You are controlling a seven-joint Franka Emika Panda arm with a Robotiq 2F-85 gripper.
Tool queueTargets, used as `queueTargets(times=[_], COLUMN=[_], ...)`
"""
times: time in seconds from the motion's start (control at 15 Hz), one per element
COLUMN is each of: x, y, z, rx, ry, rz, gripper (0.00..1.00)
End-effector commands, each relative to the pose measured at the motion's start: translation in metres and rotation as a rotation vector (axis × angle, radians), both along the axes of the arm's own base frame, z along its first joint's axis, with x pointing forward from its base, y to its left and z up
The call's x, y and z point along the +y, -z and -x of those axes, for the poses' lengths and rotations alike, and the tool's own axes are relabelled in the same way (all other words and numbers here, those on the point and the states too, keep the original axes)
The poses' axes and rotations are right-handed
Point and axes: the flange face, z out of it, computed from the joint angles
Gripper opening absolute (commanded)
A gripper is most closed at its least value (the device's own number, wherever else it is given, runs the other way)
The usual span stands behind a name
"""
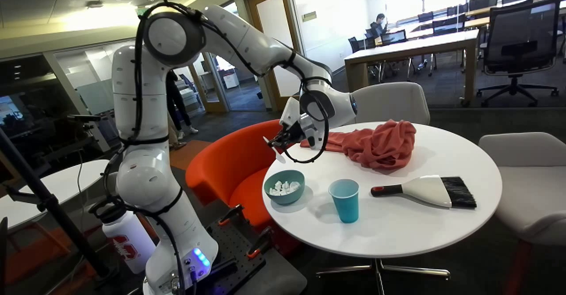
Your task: Shift the garment to the left then use the spoon to stir the contents of the bowl
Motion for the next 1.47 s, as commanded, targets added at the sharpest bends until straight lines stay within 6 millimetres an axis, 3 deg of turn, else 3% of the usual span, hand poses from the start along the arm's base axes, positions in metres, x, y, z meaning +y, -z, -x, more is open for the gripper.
queueTargets(times=[0.0,0.2,0.67,1.4], x=[-0.001,-0.002,0.000,0.030], y=[0.012,0.032,0.043,0.095], z=[0.000,-0.001,-0.003,-0.003], rx=[0.017,0.048,0.114,0.130], ry=[-0.003,-0.006,-0.108,-0.266], rz=[-0.008,-0.013,-0.032,-0.071], gripper=[0.05,0.05,0.01,0.01])
